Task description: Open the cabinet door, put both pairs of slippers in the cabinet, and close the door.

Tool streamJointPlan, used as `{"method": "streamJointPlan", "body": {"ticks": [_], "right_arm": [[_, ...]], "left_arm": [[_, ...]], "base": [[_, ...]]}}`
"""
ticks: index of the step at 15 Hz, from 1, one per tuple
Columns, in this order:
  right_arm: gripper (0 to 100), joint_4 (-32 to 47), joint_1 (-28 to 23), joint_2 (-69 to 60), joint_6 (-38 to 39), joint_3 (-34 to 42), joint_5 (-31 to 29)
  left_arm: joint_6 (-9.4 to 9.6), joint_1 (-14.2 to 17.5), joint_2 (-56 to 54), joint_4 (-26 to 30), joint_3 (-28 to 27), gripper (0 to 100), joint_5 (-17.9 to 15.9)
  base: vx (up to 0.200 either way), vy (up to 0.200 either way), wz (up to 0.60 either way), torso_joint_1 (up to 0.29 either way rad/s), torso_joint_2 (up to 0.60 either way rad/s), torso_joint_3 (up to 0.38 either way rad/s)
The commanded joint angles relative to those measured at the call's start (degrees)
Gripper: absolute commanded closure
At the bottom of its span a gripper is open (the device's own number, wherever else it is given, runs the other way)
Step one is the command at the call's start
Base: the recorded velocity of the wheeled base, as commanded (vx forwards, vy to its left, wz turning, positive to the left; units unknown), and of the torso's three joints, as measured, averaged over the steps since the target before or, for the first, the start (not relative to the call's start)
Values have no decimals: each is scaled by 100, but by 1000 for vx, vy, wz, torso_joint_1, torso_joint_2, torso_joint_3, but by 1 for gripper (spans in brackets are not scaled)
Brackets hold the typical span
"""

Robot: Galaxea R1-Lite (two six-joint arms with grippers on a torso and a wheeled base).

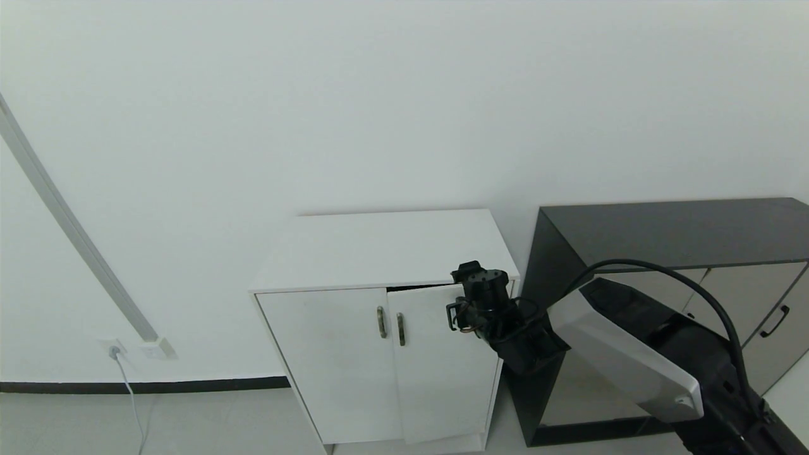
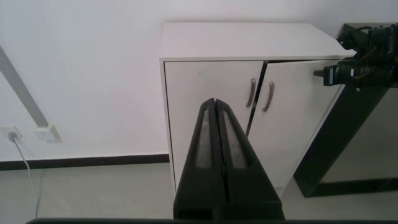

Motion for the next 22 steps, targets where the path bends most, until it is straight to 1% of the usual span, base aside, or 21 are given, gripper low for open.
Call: {"method": "streamJointPlan", "body": {"ticks": [1,5,10,14,16,18,19,20,22], "right_arm": [[100,15,-29,99,-1,-163,-3],[100,24,-37,161,-1,-207,-3],[100,138,-46,266,-1,-497,-3],[100,112,-46,231,17,-427,-30],[100,15,-29,-15,43,-67,-39],[100,-310,-11,-296,43,443,-39],[100,-539,-11,-499,43,839,-39],[100,-644,-11,-613,43,1041,-39],[100,-1057,-55,-1008,52,1841,-39]], "left_arm": [[-2,1,9,0,-6,100,3],[-2,1,0,0,-6,100,3],[-2,1,0,0,-6,100,3],[-2,1,0,0,2,100,3],[-2,1,9,0,-6,100,3],[-2,1,9,0,-6,100,-5],[-2,1,0,0,-6,100,3],[-2,1,0,0,2,100,3],[-2,1,0,0,2,100,3]], "base": [[0,0,0,0,0,0],[0,0,0,0,0,0],[0,0,0,0,0,0],[0,0,0,0,0,0],[0,0,0,0,0,0],[0,0,0,0,0,0],[0,0,0,0,0,0],[0,0,0,0,0,0],[0,0,0,0,0,0]]}}
